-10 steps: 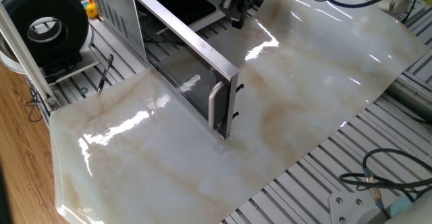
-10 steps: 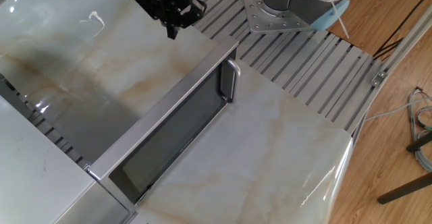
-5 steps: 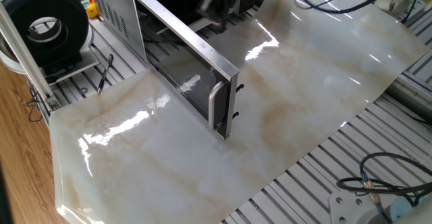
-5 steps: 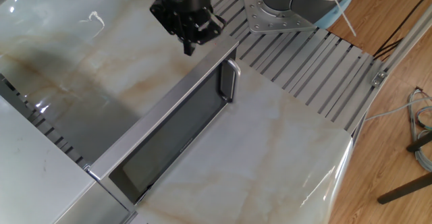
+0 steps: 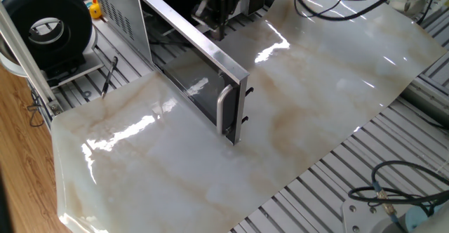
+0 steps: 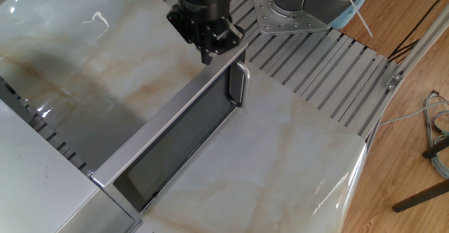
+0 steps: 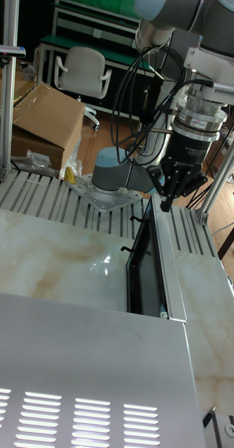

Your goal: Close the microwave door

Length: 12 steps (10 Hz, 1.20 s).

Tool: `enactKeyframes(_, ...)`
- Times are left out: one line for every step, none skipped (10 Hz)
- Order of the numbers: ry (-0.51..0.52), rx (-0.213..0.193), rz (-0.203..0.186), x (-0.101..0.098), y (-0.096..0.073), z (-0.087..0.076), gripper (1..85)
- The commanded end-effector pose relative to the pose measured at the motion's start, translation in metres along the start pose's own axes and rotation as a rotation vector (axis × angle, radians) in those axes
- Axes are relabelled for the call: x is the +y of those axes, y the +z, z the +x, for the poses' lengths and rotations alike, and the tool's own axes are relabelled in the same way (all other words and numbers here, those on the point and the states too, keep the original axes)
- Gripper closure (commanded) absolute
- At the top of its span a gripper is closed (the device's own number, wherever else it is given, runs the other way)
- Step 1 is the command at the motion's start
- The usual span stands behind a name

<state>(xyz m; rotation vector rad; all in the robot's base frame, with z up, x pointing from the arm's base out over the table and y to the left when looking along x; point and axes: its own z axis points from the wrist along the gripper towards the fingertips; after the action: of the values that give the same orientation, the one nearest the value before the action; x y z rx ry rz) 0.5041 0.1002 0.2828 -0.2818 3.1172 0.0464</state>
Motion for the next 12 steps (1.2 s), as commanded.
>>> enactKeyframes(0.053, -0.01, -0.04, 0.031, 0.004, -0.009, 84.3)
enactKeyframes(0.053, -0.018, -0.039, 0.036, 0.007, -0.013, 84.3)
enactKeyframes(0.045, -0.015, -0.034, 0.035, 0.011, -0.014, 84.3)
enactKeyframes(0.048, -0.013, -0.036, 0.035, 0.014, -0.016, 84.3)
enactKeyframes(0.048, -0.014, -0.036, 0.035, 0.016, -0.018, 84.3)
enactKeyframes(0.047, -0.015, -0.034, 0.035, 0.019, -0.019, 84.3)
enactKeyframes(0.047, -0.018, -0.032, 0.035, 0.022, -0.022, 84.3)
enactKeyframes(0.04, -0.021, -0.027, 0.034, 0.026, -0.025, 84.3)
enactKeyframes(0.034, -0.022, -0.025, 0.033, 0.029, -0.027, 84.3)
enactKeyframes(0.028, -0.023, -0.024, 0.031, 0.03, -0.029, 84.3)
enactKeyframes(0.019, -0.025, -0.017, 0.028, 0.03, -0.03, 84.3)
enactKeyframes(0.009, -0.025, -0.014, 0.024, 0.03, -0.03, 84.3)
